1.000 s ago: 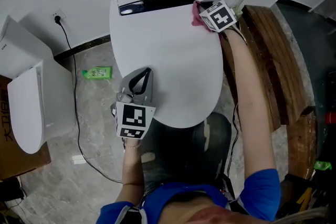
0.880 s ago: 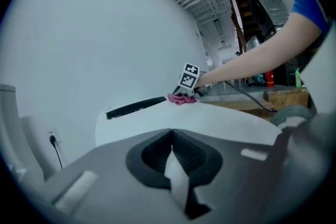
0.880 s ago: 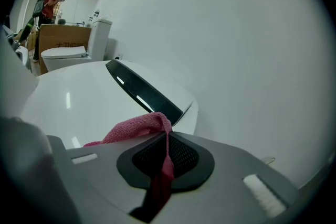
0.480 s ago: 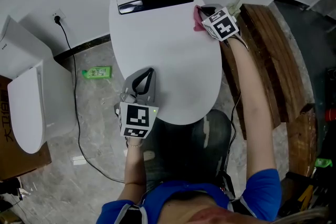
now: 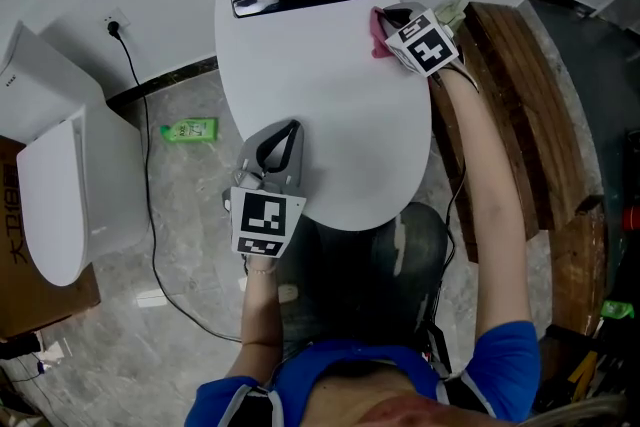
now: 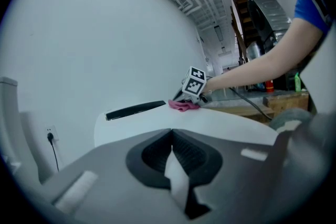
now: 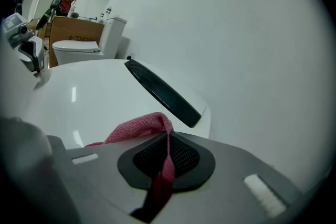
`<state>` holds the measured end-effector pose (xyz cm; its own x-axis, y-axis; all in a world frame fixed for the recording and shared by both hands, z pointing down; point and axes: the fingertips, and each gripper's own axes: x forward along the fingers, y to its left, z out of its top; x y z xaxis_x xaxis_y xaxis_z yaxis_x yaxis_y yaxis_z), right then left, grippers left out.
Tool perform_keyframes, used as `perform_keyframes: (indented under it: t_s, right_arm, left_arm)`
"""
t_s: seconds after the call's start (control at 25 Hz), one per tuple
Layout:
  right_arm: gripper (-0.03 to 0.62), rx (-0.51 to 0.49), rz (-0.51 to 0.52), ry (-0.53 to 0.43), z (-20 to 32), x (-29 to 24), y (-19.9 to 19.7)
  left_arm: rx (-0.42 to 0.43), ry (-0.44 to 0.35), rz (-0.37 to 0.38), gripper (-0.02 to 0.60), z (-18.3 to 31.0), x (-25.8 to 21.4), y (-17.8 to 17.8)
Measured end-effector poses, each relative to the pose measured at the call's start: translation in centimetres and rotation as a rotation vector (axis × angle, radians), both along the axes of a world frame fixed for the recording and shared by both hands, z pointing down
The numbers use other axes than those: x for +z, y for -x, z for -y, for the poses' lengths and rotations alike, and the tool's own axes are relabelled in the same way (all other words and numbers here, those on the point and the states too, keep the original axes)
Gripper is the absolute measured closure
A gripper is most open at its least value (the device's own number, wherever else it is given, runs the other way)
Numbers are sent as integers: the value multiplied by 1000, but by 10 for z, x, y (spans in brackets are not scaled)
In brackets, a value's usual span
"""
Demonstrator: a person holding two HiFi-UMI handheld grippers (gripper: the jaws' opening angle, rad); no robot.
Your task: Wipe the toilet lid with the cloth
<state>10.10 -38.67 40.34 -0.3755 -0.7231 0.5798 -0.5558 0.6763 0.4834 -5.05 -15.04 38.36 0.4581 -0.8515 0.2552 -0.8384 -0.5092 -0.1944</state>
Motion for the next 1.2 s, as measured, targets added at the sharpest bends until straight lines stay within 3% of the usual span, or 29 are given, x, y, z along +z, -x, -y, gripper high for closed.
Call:
perform_keyframes:
  t_s: [0.44, 0.6, 0.88, 1.2]
  right_arm:
    - [600, -62, -37, -4, -10, 0, 31]
    - [600, -106, -50, -15, -16, -2, 51]
    - [600, -196, -58, -53, -22, -9, 87]
    - [600, -189, -79, -32, -23, -4, 90]
  left_arm:
    - [7, -4, -5, 580, -1, -1, -3]
    - [15, -1, -32, 580, -1, -2, -1]
    - [11, -10, -13, 580, -2, -1, 1]
    - [25, -6, -42, 580, -2, -3, 1]
